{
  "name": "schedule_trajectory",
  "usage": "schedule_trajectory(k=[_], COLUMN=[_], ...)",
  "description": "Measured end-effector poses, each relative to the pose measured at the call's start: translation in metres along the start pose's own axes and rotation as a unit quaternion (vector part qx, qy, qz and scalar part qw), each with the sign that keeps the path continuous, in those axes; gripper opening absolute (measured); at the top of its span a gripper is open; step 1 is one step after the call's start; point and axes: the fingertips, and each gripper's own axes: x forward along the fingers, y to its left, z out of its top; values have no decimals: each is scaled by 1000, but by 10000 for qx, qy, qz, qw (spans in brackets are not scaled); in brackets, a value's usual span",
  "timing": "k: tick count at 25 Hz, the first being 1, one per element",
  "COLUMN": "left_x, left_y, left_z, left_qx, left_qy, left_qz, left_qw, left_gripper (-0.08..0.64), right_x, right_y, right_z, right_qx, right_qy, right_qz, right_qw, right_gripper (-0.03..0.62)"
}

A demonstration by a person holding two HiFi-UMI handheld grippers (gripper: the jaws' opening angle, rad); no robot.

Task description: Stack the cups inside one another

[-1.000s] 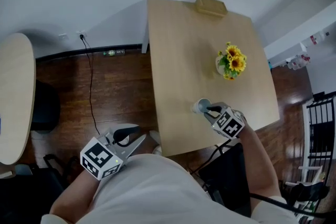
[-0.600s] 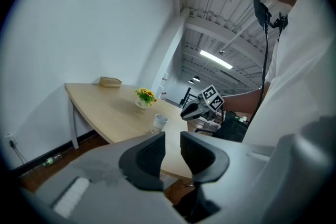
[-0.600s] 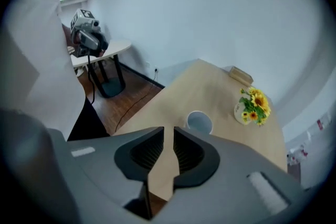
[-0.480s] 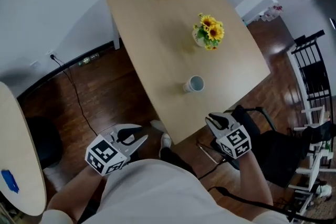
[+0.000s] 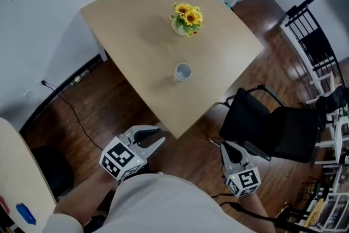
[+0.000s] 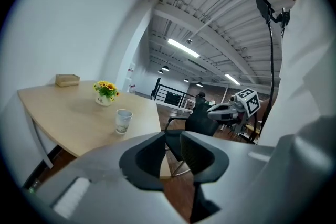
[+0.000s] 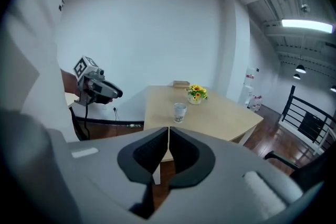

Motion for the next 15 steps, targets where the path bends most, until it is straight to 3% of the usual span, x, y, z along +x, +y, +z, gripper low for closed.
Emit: schedule_trajectory(k=[4,9,15], left_x=[4,4,-9], left_y=[-38,-101,-164], left_z=[-12,-20,-39], left_qx=[-35,96,182], left_qy=[13,43,-50], left_qz=[155,289,617], left_qw=[9999,9995,9979], left_gripper=[97,97,97], right_x=[-32,-85,-130], right_y=[12,21,37], right_z=[-10,-31,-52], right_qx=[-61,433,226], right_qy=[-311,-675,-1009], right_qz=[13,-25,16], right_qw=[9995,9968,9946], right_gripper=[7,6,6])
